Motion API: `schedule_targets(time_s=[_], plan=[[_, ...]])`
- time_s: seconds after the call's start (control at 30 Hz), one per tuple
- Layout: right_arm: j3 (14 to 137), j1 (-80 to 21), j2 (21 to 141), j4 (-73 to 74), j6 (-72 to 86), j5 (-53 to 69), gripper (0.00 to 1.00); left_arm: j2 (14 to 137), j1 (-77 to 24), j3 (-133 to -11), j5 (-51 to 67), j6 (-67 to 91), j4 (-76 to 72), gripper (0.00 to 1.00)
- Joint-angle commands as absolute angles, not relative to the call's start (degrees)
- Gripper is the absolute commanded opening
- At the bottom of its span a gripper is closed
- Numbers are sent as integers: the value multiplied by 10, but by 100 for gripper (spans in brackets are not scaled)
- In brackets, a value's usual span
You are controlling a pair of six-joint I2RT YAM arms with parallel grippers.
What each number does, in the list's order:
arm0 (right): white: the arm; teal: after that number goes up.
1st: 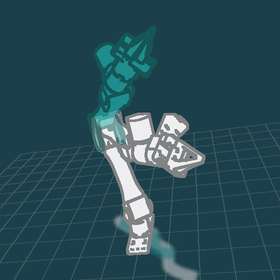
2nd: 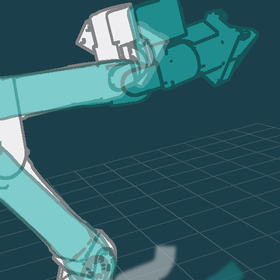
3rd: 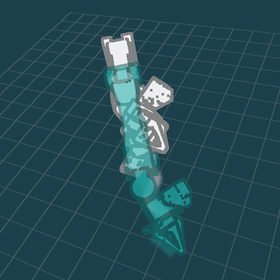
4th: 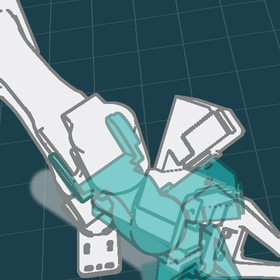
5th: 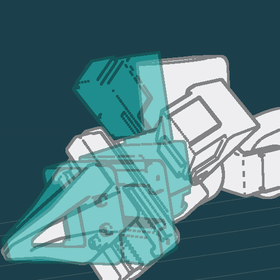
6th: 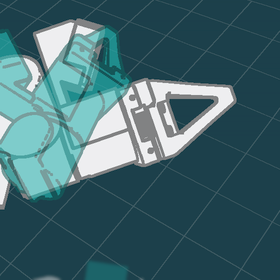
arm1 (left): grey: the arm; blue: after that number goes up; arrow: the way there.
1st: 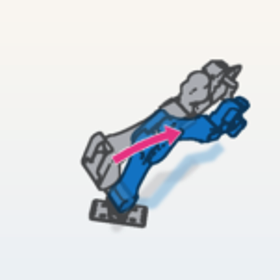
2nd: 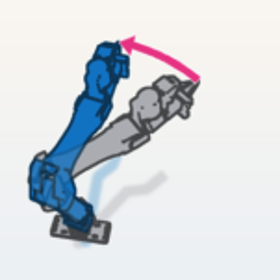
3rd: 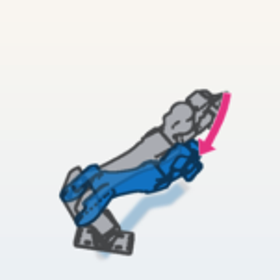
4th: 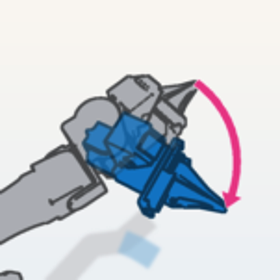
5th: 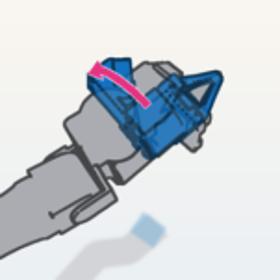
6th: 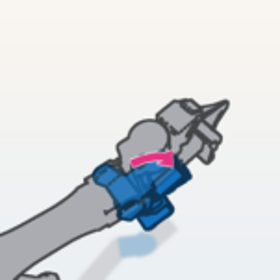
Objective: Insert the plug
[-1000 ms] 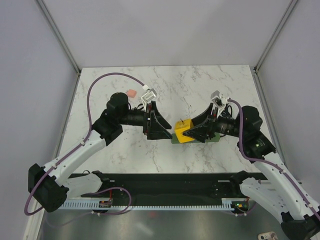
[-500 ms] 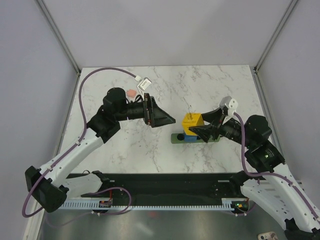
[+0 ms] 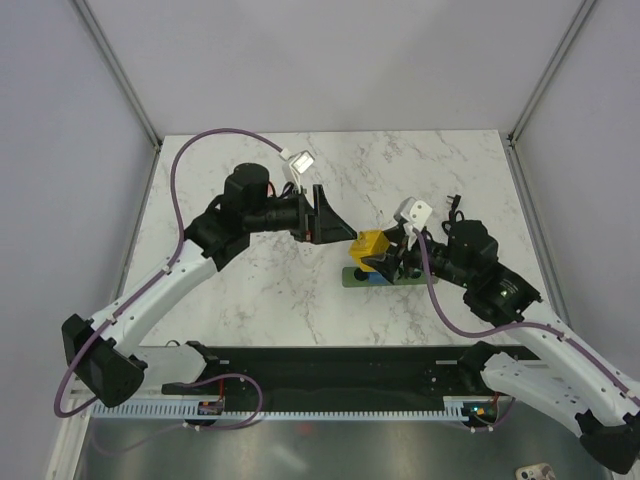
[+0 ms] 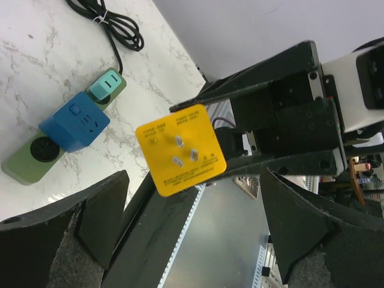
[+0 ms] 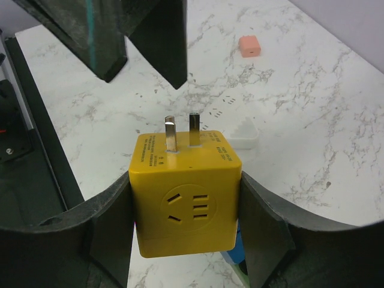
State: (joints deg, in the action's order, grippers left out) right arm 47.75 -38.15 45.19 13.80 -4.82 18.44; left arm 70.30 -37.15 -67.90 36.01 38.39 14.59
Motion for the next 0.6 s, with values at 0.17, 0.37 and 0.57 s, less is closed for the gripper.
schedule_targets(time_s=[0.17, 0.37, 0.57], plan=[[508, -489, 499, 55, -90, 64, 0, 739, -374, -727, 380, 330, 210, 98], [518, -528, 526, 41, -100, 29, 0, 744, -374, -712, 372, 326, 241, 94], [516, -541, 532, 26, -102, 5, 0, 728, -374, -684, 378, 323, 247, 93]])
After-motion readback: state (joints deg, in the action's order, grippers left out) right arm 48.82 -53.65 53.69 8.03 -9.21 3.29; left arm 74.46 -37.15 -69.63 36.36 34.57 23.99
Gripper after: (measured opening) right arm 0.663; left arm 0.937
